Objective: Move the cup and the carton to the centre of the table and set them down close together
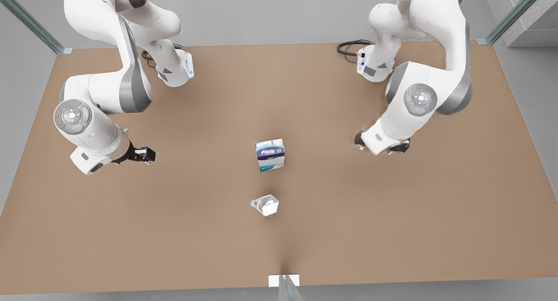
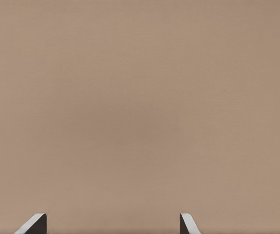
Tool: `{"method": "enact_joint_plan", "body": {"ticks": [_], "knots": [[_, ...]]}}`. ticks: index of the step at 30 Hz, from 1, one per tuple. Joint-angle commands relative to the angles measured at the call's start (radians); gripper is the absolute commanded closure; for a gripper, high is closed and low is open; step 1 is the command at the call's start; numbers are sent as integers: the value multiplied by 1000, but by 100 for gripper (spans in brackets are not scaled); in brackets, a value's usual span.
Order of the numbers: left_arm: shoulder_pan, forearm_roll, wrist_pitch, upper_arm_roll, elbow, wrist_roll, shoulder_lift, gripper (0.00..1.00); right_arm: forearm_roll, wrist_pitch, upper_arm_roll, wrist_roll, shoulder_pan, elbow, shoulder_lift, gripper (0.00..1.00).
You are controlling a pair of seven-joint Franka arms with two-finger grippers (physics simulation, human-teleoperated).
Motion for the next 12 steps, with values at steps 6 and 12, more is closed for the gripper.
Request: {"method": "enact_joint_plan", "body": {"ticks": [6, 12], "knots": [[23, -16, -141, 255, -39, 128, -98, 0, 0, 0, 0, 0, -1, 0, 1, 0], [71, -30, -149, 244, -38, 135, -94, 0, 0, 0, 0, 0, 0, 0, 1, 0]]}}
